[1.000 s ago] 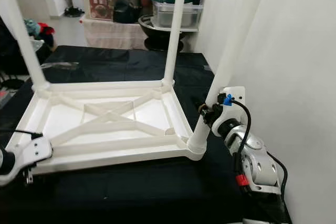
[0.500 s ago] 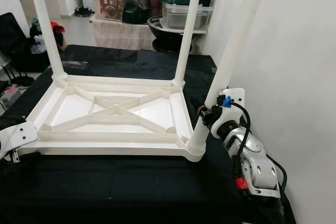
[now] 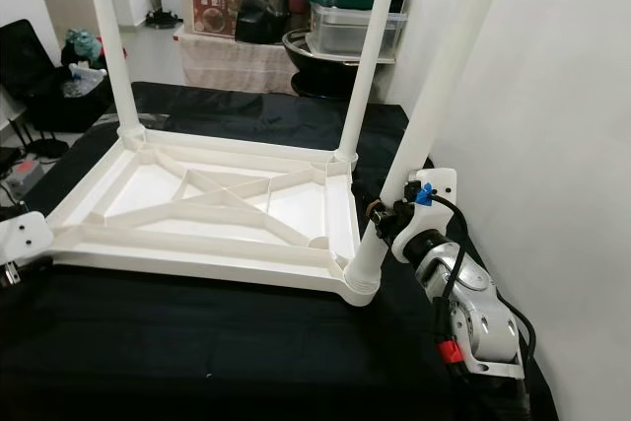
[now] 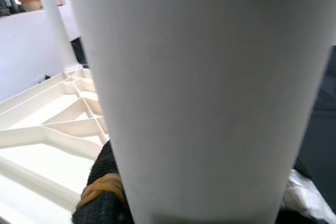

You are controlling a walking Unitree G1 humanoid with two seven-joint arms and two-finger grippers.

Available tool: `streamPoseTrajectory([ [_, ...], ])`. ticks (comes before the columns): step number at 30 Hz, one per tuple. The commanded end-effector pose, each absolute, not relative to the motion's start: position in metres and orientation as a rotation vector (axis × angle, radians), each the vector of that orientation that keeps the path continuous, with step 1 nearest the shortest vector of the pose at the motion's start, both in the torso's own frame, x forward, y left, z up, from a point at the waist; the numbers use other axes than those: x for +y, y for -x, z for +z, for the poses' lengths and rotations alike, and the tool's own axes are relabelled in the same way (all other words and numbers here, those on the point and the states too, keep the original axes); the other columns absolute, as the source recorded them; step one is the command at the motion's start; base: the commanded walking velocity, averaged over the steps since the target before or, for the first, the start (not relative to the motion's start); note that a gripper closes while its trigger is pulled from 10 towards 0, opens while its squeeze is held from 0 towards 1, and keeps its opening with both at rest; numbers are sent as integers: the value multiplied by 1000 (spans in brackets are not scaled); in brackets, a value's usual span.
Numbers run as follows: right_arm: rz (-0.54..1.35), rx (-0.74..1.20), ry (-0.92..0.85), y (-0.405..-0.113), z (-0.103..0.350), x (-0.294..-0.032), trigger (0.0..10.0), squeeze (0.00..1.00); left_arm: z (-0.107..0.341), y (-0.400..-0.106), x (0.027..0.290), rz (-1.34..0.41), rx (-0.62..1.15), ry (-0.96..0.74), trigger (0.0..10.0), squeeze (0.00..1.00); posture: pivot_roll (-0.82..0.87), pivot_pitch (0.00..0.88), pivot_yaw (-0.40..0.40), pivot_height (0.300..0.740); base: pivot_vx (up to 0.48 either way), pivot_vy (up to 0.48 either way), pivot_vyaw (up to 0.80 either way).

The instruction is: Building children table

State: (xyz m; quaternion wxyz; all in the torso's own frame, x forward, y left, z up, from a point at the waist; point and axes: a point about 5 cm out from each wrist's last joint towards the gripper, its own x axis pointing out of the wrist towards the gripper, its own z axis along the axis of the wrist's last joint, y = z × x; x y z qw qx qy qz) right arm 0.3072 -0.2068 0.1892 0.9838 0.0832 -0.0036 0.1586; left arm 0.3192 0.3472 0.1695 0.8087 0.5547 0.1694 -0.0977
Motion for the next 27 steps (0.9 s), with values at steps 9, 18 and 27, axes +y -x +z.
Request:
streamPoseTrajectory([
  [9,288,81,-266,-300,168,-214,10000,0,192,-335,335,-66,131,-1043,10000,0,87,0,-58,740,0,0,0],
  [18,754,47,-197,-262,179,-173,10000,0,178,-338,318,-121,96,-944,10000,0,82,0,-58,740,0,0,0],
  [27,1029,39,-123,-235,186,-159,10000,0,176,-340,310,-120,63,-870,10000,0,84,0,-60,740,0,0,0],
])
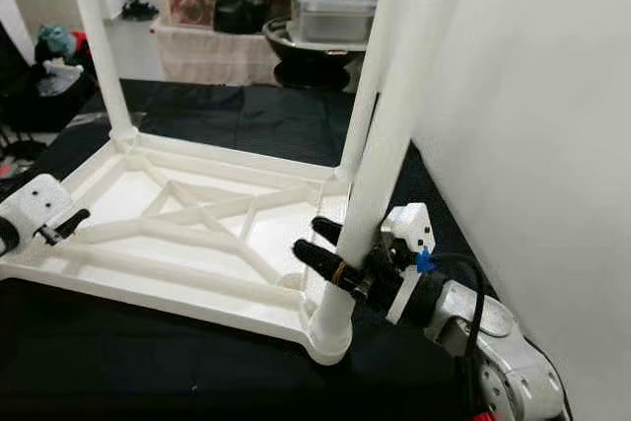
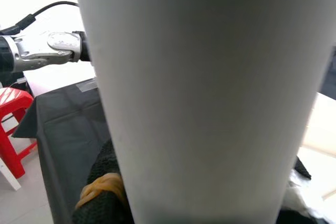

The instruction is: Building children table

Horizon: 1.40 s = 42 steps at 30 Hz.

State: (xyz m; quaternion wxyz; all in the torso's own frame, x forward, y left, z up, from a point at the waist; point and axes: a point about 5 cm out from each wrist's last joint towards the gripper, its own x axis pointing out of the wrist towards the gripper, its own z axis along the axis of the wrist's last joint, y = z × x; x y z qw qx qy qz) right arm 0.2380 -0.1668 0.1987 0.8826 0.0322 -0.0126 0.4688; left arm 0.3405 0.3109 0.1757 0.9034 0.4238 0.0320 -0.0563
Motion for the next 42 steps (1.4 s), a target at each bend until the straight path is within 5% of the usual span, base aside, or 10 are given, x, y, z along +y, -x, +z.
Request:
streamPoseTrajectory([
  [1,1011,34,-123,-238,186,-160,10000,0,177,-341,308,-123,52,-857,10000,0,85,0,-60,740,0,0,0],
  [14,1145,-14,-137,-239,197,-147,10000,24,187,-342,289,-148,-50,-754,10000,0,98,0,-75,740,0,0,0],
  [15,1152,-12,-130,-242,197,-145,10000,122,186,-342,287,-149,-51,-749,10000,0,101,0,-81,740,0,0,0],
  [17,1145,-11,-128,-244,196,-145,10000,122,186,-342,287,-149,-50,-747,10000,0,101,0,-81,740,0,0,0],
  [18,1106,-10,-131,-249,196,-146,10000,1000,185,-341,286,-149,-50,-745,10000,0,102,0,-84,740,0,0,0],
  [29,1090,-18,-141,-251,198,-148,10000,1000,182,-338,283,-155,-39,-731,10000,0,97,0,-81,740,0,0,0],
  [30,1104,-18,-128,-250,198,-148,10000,0,182,-339,282,-157,-40,-732,10000,0,97,0,-81,740,0,0,0],
  [42,1198,-11,-84,-248,202,-143,10000,0,187,-339,284,-152,-41,-744,10000,0,108,0,-85,740,0,0,0],
])
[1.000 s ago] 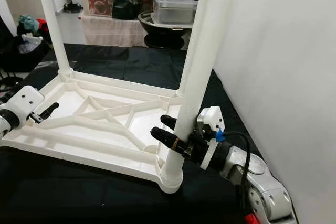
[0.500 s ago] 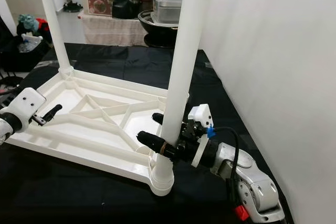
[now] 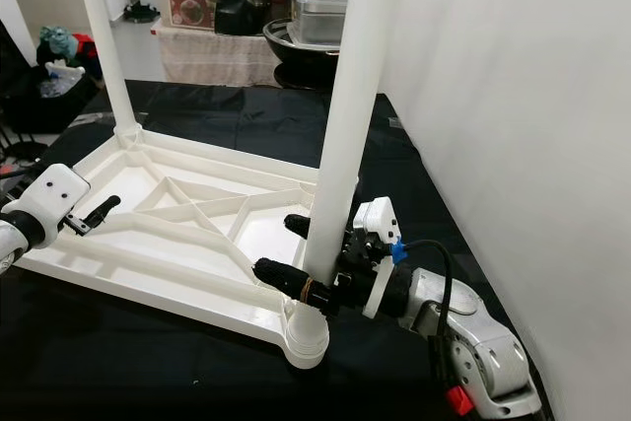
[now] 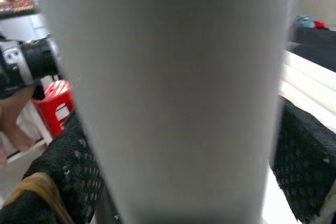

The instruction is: Building children table

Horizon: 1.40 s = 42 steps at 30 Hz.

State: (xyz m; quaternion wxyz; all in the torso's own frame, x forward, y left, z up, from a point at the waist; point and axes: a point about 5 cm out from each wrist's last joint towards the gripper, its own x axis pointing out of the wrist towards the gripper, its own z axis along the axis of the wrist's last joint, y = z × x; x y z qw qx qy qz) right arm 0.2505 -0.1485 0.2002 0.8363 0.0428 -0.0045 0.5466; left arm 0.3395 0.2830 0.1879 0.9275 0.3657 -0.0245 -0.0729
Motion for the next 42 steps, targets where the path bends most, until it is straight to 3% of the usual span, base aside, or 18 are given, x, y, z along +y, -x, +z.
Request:
streamPoseTrajectory([
  [1,1226,-21,-76,-247,204,-141,10000,0,187,-338,284,-151,-42,-744,10000,0,109,0,-85,740,0,0,0],
  [10,1326,-65,-32,-251,212,-120,9922,0,188,-339,280,-154,-49,-747,10000,0,118,0,-89,740,0,0,0],
  [11,1335,-65,-30,-254,211,-117,7843,0,188,-339,280,-153,-50,-747,10000,0,121,0,-92,740,0,0,0],
  [12,1335,-65,-30,-254,211,-117,7843,0,188,-339,280,-153,-50,-747,10000,0,121,0,-92,740,0,0,0],
  [13,1340,-63,-27,-256,211,-115,4824,0,188,-338,280,-153,-51,-748,10000,0,124,0,-97,740,0,0,0],
  [14,1340,-63,-27,-256,211,-115,4824,0,188,-338,280,-153,-51,-748,10000,0,124,0,-97,740,0,0,0],
  [15,1343,-62,-24,-259,210,-113,2078,0,188,-338,280,-151,-50,-749,10000,0,127,0,-101,740,0,0,0],
  [16,1343,-62,-24,-259,210,-113,2078,0,188,-338,280,-151,-50,-749,10000,0,127,0,-101,740,0,0,0],
  [17,1342,-58,-23,-262,210,-112,0,0,187,-337,281,-149,-49,-750,10000,0,128,0,-103,740,0,0,0],
  [26,1158,-19,-10,-283,203,-116,0,0,184,-334,282,-145,-40,-752,10000,0,122,0,-106,740,0,0,0],
  [29,850,75,7,-306,187,-140,0,0,183,-334,282,-147,-36,-756,10000,0,116,0,-102,740,0,0,0],
  [30,850,75,7,-306,187,-140,0,0,183,-334,282,-147,-36,-756,10000,0,116,0,-102,740,0,0,0],
  [32,545,176,16,-325,172,-167,0,0,183,-334,281,-148,-37,-755,10000,0,111,0,-100,740,0,0,0],
  [33,254,232,17,-335,162,-199,0,0,183,-334,280,-149,-39,-753,10000,0,109,0,-98,740,0,0,0],
  [35,254,232,17,-335,162,-199,0,0,183,-334,280,-149,-39,-753,10000,0,109,0,-98,740,0,0,0],
  [37,-78,288,1,-332,148,-239,0,0,183,-335,279,-150,-40,-751,10000,0,110,0,-96,740,0,0,0],
  [42,-245,297,15,-316,141,-240,0,0,182,-335,278,-151,-35,-751,10000,0,104,0,-88,740,0,0,0],
])
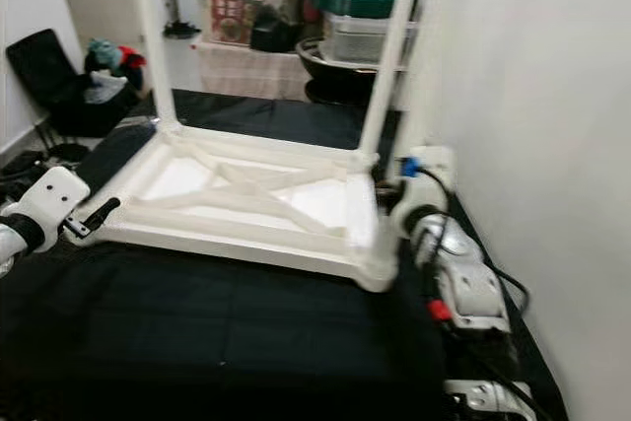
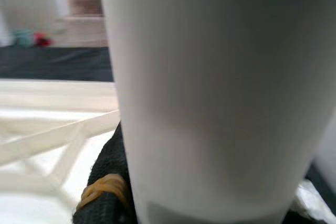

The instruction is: Building children table

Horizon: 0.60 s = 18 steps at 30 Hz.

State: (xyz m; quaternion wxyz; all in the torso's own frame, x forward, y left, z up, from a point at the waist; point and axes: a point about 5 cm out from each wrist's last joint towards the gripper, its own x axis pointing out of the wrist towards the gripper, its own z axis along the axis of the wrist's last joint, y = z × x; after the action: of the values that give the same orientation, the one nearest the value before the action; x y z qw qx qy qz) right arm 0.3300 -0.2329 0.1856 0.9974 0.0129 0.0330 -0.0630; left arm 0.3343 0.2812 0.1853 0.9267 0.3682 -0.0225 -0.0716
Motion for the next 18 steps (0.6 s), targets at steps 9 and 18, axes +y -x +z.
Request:
streamPoseTrajectory([
  [9,-181,257,-51,-316,143,-211,10000,59,181,-337,274,-157,-33,-748,10000,0,102,0,-81,740,0,0,0],
  [18,1029,-17,-186,-254,203,-131,10000,0,182,-338,276,-158,-26,-750,10000,0,105,0,-85,740,0,0,0],
])
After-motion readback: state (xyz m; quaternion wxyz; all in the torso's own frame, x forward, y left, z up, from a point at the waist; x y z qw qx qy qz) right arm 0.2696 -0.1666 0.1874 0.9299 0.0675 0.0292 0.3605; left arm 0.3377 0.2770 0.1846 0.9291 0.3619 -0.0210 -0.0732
